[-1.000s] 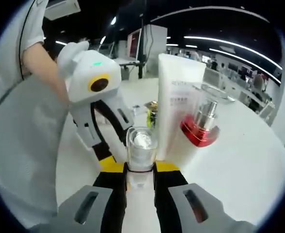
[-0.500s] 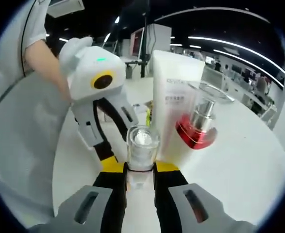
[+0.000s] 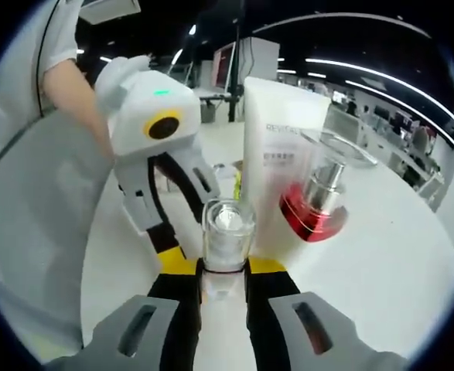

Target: Arrange the skincare products in the storage area until every visible bottle or jar stands upright without overlapping.

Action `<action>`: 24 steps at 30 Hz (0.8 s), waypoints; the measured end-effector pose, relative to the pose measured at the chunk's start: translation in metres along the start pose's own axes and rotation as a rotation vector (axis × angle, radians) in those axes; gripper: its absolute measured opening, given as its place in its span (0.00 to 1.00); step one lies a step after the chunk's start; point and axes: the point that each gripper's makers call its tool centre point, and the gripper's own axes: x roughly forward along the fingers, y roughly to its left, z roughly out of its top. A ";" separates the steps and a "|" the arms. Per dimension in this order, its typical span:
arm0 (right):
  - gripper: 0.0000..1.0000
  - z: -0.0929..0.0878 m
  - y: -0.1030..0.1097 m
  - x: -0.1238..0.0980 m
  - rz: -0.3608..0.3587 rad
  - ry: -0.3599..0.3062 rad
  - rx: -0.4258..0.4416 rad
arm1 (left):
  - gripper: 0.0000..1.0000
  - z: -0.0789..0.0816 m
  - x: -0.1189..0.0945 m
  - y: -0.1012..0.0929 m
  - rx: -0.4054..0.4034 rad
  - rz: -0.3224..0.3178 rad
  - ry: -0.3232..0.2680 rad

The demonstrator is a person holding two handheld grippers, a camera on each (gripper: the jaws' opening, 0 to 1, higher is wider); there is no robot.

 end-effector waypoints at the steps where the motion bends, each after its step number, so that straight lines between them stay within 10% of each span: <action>1: 0.21 0.000 0.000 0.000 -0.001 0.000 0.002 | 0.18 0.000 0.000 0.000 -0.001 0.000 0.001; 24: 0.34 -0.010 0.005 -0.021 -0.097 0.007 0.127 | 0.25 -0.002 -0.013 -0.003 -0.014 -0.002 0.020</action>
